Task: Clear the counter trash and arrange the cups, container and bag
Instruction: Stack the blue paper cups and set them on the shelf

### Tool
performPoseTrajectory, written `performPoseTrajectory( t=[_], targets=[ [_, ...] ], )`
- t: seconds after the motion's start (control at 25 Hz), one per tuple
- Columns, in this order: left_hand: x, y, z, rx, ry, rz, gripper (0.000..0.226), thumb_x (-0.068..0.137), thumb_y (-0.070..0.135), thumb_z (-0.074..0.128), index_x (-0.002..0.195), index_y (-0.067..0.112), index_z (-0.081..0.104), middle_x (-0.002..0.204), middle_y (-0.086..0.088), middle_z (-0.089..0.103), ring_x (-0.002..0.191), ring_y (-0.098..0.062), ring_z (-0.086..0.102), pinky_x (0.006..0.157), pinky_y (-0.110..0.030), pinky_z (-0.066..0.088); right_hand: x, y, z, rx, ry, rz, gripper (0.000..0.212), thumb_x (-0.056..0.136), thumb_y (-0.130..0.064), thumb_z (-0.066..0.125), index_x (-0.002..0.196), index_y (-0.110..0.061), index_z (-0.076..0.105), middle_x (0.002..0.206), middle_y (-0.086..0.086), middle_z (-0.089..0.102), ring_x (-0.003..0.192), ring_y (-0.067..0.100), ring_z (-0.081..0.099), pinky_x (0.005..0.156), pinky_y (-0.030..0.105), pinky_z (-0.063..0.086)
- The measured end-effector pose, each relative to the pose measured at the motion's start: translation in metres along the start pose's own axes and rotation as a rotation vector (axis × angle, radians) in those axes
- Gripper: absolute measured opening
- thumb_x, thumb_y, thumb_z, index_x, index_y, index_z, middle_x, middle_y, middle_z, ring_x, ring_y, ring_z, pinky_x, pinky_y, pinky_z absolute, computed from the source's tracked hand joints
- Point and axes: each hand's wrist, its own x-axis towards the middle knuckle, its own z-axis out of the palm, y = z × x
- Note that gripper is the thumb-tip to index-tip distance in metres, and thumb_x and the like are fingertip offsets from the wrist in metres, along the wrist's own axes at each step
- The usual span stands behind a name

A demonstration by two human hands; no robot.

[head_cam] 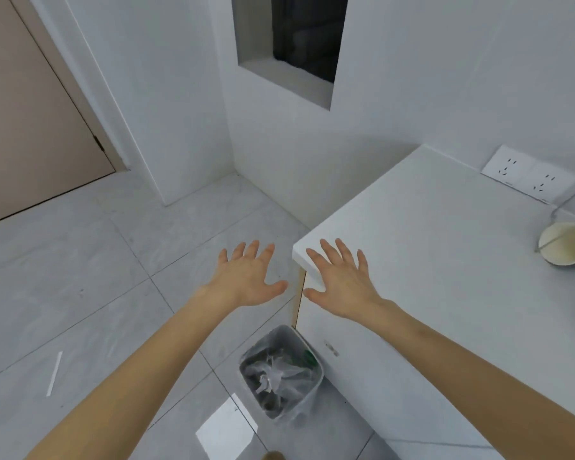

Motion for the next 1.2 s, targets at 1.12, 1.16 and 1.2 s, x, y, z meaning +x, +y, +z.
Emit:
performPoseTrajectory(
  t=[1.12, 1.16, 1.2],
  targets=[
    [0.022, 0.392, -0.013, 0.011, 0.069, 0.418, 0.075, 0.084, 0.053, 0.041, 0.141, 0.023, 0.003, 0.154, -0.008, 0.009, 0.141, -0.026, 0.008, 0.115, -0.047, 0.008, -0.193, 0.342, -0.070, 0.056, 0.182, 0.354, 0.069, 0.087, -0.043, 0.048, 0.143, -0.026, 0.011, 0.157, 0.002, 0.004, 0.144, 0.024, -0.002, 0.116, 0.051, 0.000],
    [0.024, 0.400, -0.010, 0.004, 0.067, 0.426, 0.075, 0.084, 0.052, 0.041, 0.141, 0.022, 0.004, 0.154, -0.008, 0.010, 0.141, -0.026, 0.009, 0.115, -0.047, 0.009, -0.197, 0.349, -0.070, 0.059, 0.181, 0.363, 0.069, 0.087, -0.042, 0.048, 0.143, -0.026, 0.011, 0.157, 0.002, 0.005, 0.144, 0.024, -0.002, 0.116, 0.051, 0.000],
    [0.027, 0.407, -0.008, -0.004, 0.063, 0.433, 0.074, 0.084, 0.052, 0.041, 0.141, 0.022, 0.004, 0.154, -0.008, 0.011, 0.141, -0.026, 0.010, 0.115, -0.046, 0.010, -0.200, 0.356, -0.068, 0.066, 0.176, 0.374, 0.069, 0.087, -0.042, 0.049, 0.143, -0.026, 0.011, 0.157, 0.002, 0.005, 0.144, 0.024, -0.002, 0.116, 0.050, 0.000]
  ],
)
